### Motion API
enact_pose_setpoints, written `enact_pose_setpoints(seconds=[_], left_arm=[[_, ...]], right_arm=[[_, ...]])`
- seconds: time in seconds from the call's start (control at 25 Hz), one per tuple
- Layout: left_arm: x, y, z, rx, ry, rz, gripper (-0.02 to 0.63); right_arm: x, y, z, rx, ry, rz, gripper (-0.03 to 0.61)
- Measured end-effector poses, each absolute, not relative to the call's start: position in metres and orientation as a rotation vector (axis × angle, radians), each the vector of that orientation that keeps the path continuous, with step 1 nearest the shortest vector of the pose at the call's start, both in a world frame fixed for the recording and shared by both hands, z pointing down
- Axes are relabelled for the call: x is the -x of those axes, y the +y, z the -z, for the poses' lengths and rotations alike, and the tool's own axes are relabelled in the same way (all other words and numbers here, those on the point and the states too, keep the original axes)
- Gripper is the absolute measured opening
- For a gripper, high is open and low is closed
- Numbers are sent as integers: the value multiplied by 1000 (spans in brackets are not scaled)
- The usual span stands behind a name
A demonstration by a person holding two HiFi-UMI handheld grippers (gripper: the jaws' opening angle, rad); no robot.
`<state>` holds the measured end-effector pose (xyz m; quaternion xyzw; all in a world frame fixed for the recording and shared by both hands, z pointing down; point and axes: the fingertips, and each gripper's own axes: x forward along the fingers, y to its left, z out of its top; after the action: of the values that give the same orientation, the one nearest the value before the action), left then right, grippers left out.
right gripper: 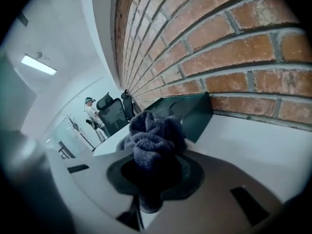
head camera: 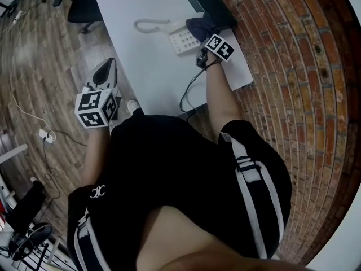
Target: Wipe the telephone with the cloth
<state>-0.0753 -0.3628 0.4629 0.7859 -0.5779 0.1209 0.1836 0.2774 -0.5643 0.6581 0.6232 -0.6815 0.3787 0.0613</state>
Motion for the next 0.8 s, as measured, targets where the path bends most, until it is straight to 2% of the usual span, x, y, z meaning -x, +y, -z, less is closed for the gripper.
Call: enact_pose_setpoints(seconds=[0.16,0.48,0.8], left_arm=[[68,-361,-462,-2237,-1609,-353,-6],[70,-354,-465,-2219,-1623,-360,-6],[62,-355,-467,-2223,-1614,-349,-6]], right_arm=[[-245,-552,-666,-1839,-2069,-1092,46],[-233,-541,-670,-1863,-2045,-1077,46],[-183,-513,-684,-1624,-2094,-991,46]])
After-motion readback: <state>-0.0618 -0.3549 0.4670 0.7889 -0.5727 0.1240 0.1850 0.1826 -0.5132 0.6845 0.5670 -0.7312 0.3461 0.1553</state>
